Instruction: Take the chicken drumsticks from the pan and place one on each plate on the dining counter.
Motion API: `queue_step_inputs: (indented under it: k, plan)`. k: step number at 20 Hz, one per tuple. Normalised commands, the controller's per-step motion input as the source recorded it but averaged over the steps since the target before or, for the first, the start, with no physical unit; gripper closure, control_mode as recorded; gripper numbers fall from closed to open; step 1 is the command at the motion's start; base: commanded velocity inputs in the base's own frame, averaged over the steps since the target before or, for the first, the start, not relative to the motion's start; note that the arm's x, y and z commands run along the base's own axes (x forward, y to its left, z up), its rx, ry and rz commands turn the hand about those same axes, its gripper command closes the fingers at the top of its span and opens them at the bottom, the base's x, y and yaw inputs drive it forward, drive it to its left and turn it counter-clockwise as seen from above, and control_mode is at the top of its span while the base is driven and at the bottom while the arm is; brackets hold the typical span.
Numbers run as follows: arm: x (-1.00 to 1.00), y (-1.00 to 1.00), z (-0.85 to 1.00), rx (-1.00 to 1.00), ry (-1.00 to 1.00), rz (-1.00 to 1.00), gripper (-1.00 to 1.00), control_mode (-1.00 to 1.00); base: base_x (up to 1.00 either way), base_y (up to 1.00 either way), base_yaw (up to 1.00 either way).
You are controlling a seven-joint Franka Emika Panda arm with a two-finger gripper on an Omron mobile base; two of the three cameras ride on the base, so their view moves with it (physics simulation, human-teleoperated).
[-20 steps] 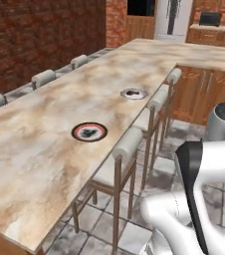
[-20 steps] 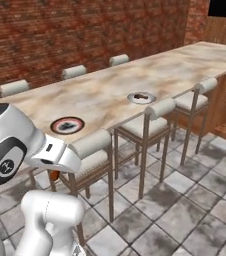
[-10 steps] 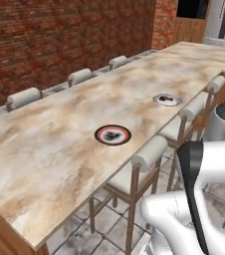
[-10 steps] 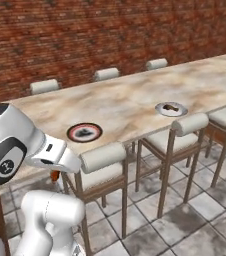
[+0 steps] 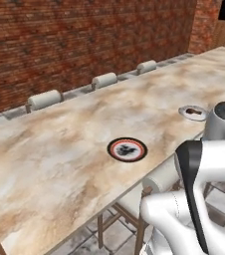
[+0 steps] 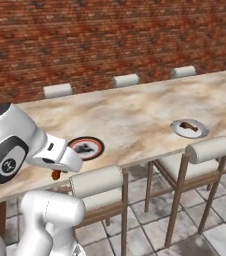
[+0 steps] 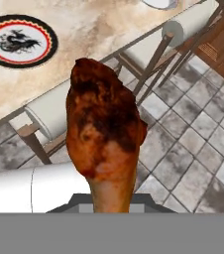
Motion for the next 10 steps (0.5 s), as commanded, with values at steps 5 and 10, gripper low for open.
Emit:
queue_step_inputs:
  k: [5,10]
  plan:
    - [0.0,0.0,0.0,0.0,0.0,0.0,1.0,1.0,0.49,-0.03,0.3]
    - [0.0,0.0,0.0,0.0,0.0,0.0,1.0,1.0,0.44,0.0,0.3]
